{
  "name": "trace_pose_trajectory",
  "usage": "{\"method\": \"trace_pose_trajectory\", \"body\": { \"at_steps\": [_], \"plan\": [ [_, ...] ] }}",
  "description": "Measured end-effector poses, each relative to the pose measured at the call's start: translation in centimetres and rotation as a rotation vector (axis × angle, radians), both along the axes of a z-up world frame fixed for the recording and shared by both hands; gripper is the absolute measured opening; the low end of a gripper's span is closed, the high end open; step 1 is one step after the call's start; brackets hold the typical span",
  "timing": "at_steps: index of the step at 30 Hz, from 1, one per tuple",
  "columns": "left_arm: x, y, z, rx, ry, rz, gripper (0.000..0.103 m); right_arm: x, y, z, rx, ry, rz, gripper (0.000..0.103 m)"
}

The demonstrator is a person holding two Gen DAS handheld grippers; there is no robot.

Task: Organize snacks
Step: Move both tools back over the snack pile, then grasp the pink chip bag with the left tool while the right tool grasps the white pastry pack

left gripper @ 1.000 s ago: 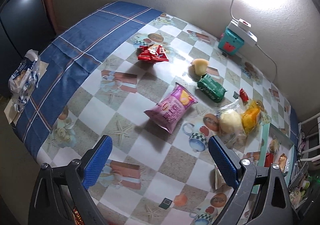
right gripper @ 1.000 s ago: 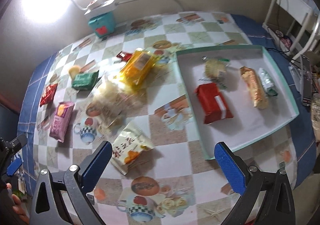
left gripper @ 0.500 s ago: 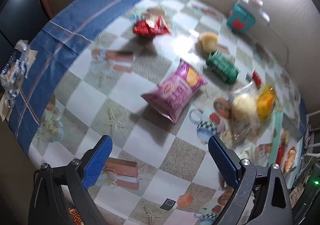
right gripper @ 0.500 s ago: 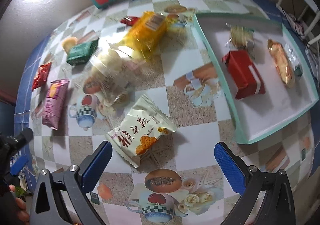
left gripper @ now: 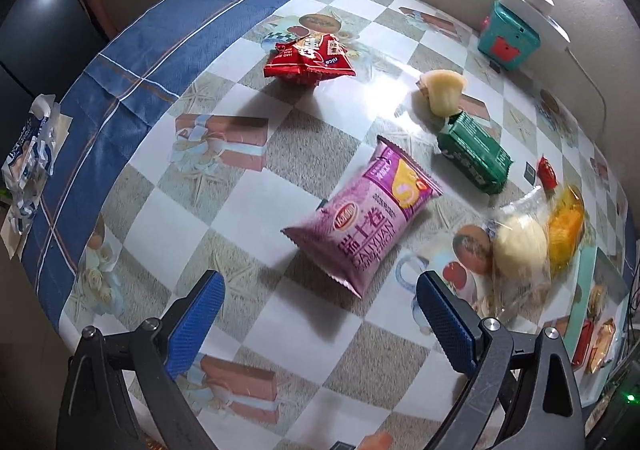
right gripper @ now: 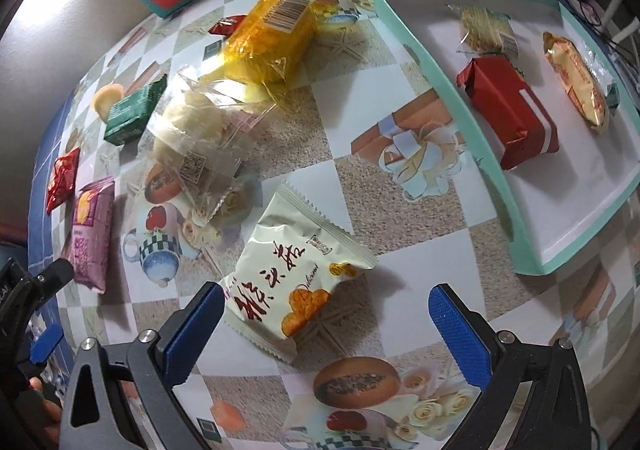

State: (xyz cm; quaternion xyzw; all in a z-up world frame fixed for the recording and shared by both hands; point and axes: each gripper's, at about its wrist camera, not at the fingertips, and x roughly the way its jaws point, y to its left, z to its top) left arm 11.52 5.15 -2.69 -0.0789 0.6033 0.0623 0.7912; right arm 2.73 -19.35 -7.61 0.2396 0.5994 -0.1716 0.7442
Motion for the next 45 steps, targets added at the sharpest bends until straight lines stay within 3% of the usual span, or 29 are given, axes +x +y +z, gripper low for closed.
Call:
{"method": "trace_pose_trajectory", "body": {
  "at_steps": [7, 19, 35, 45],
  "plan": [
    [0.6, 0.2, -0.7, -0.021, -0.003, 0.014, 0.097, 1.1, 0.0, -1.8, -0.003, 0.018, -0.041, 0.103],
    [1.2, 1.2, -0.9, -0.060, -0.035, 0.044, 0.097, 2.4, 2.7, -2.6, -0.059, 0.020, 0.038, 0.103],
    [3.1, 0.7, -0.8, -0.036, -0.083, -0.033, 0.097, 2.8, 3.8, -3.2, -0.114, 0.058, 0.118, 0.103],
    [4.2, -1.5, -1.7, -0.028, -0.086, -0.122, 0.097, 4.3, 4.6, -3.3, -0.114, 0.006, 0.202, 0.103]
  ]
}}
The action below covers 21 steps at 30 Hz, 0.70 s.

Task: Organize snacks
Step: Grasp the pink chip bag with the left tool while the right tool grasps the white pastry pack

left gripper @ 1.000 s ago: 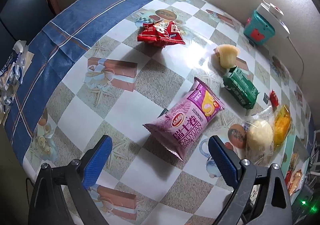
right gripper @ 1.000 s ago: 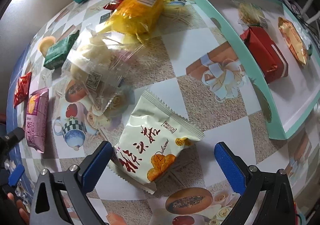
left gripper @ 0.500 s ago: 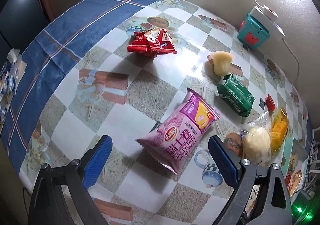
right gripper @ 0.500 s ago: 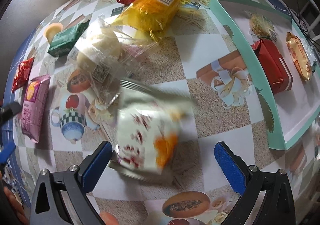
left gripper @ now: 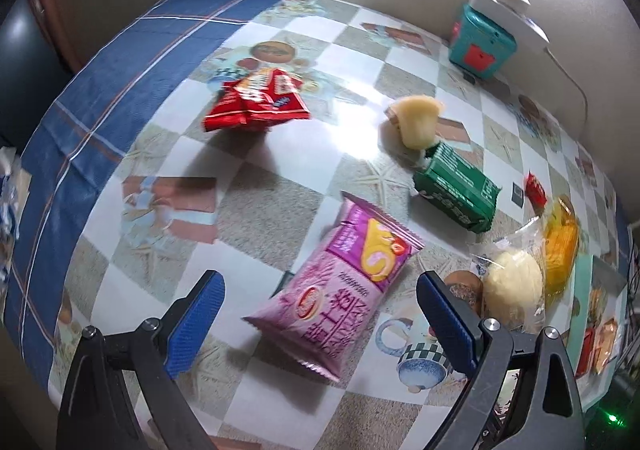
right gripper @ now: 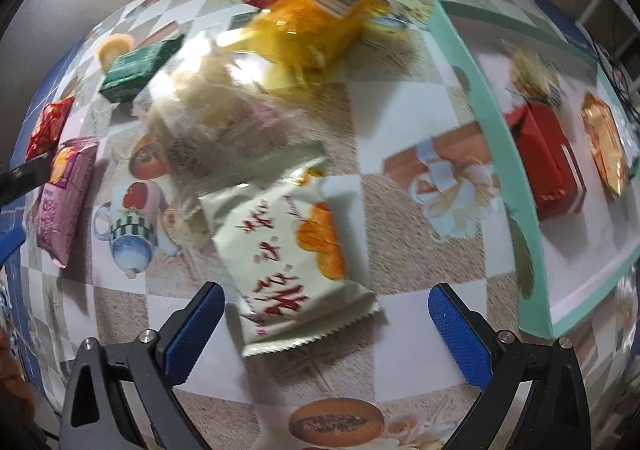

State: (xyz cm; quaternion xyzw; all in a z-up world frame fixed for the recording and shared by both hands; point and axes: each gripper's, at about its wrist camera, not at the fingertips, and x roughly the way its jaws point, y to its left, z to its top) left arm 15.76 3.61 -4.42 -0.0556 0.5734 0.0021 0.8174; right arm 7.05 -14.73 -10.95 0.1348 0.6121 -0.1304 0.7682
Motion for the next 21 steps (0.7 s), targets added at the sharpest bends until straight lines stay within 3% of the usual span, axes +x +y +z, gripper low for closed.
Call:
{"method": "trace_pose_trajectory", "body": {
  "at_steps": [7, 11, 13, 15, 19, 21],
  "plan": [
    [0.7, -1.2, -1.4, 0.045, 0.017, -0.033, 0.096, 0.9, 2.4, -0.5, -0.041, -0.005, 0.034, 0.101],
    [1.1, -1.7, -1.7, 0.069, -0.007, -0.048, 0.095, 0.9, 2.4, 0.2, -0.042, -0.033, 0.041, 0.089],
    [1.2, -2.0, -1.9, 0.079, -0.007, -0.060, 0.090, 1.1, 2.5, 0.5, -0.043, -0.038, 0.048, 0.086],
    [1.2, -2.2, -2.1, 0.080, 0.000, -0.068, 0.075, 1.2, 2.6, 0.6, -0.045, -0.043, 0.047, 0.081],
    [1.1, -2.2, -2.3, 0.067, 0.011, -0.076, 0.063, 1.7, 2.8, 1.1, -0.045, -0.066, 0.058, 0.071],
    [1.1, -2.2, -2.3, 0.067, 0.026, -0.078, 0.054, 1.8, 3.1, 1.3, -0.047, -0.079, 0.074, 0.059]
  ]
}}
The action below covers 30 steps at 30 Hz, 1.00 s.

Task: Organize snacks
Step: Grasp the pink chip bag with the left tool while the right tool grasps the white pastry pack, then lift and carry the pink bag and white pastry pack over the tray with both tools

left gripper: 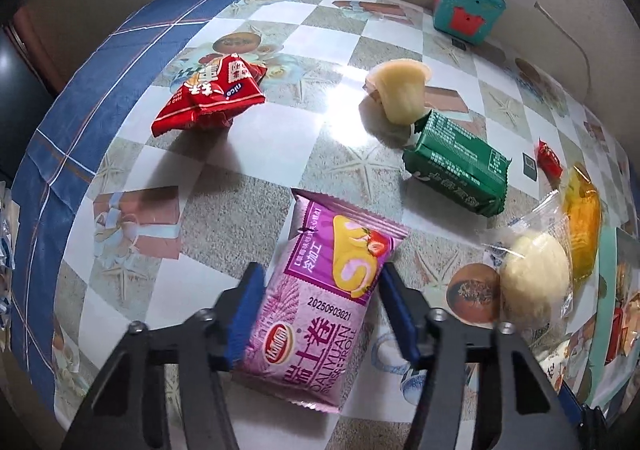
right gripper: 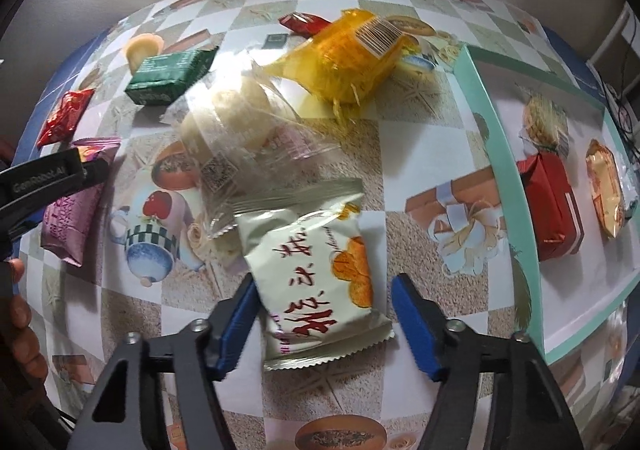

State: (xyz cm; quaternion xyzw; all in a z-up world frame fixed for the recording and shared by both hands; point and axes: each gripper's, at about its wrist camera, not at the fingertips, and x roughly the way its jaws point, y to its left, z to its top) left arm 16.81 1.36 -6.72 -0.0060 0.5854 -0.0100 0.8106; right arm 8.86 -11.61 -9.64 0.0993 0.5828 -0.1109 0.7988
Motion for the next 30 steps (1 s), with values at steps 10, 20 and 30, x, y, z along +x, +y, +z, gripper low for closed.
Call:
{"method": "trace_pose_trajectory", "body": {
  "at_steps": [10, 20, 30],
  "plan": [
    [-0.6, 0.7, 0.7, -0.016, 0.057, 0.028, 0.044, -0.5, -0.4, 0.8, 0.016, -0.019, 0.022, 0.056],
    [-1.3, 2.2, 3.9, -0.081, 0.002, 0.092, 0.043, -2.5, -5.2, 3.3, 0.054, -0.068, 0.008, 0.056],
    [-2.0, 2.4, 8.7, -0.112, -0.114, 0.115, 0.043, -4.1, -7.1, 7.9, 0.063, -0.174, -0.011, 0.056]
  ]
}}
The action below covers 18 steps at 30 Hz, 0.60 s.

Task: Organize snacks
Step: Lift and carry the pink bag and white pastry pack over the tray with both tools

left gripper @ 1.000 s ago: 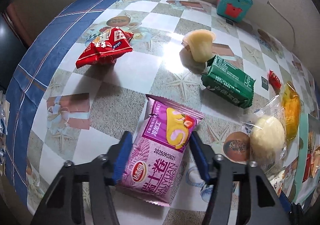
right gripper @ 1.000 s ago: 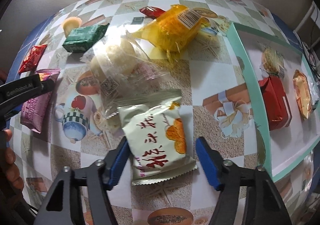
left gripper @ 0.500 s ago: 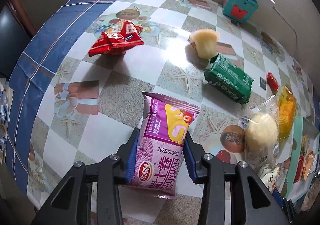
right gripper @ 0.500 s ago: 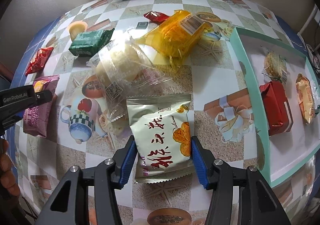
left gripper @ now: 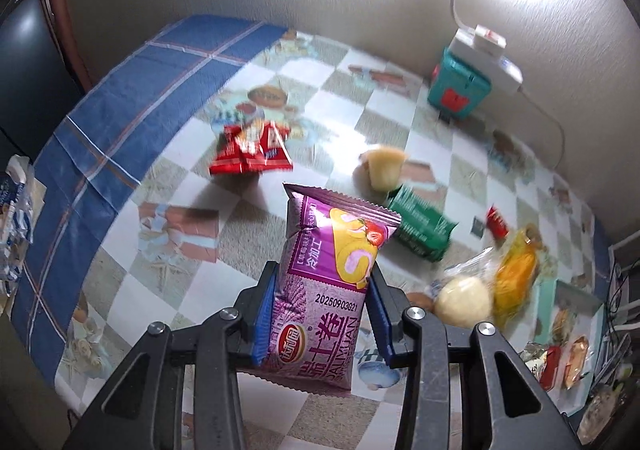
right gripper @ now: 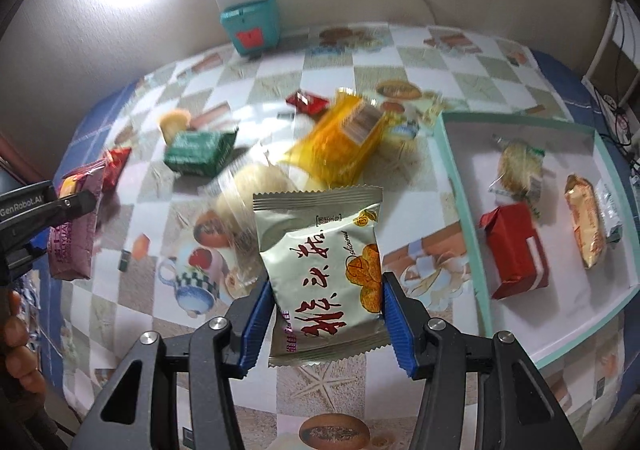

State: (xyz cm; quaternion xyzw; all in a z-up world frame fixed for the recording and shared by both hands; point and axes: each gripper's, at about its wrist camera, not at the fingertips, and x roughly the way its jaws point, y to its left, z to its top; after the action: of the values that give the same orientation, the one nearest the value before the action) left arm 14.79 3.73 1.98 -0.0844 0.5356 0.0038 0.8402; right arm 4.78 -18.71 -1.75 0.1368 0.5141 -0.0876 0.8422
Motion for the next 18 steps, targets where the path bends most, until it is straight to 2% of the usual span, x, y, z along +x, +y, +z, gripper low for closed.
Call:
{"method": "trace_pose_trajectory", "body": {
  "at_steps": [18],
  "plan": [
    [-2.2, -2.1, 7.9, -0.043, -0.194, -0.028, 0.043, -1.9, -2.8, 5.4, 0.016, -0.156, -0.076, 0.056]
  ]
}}
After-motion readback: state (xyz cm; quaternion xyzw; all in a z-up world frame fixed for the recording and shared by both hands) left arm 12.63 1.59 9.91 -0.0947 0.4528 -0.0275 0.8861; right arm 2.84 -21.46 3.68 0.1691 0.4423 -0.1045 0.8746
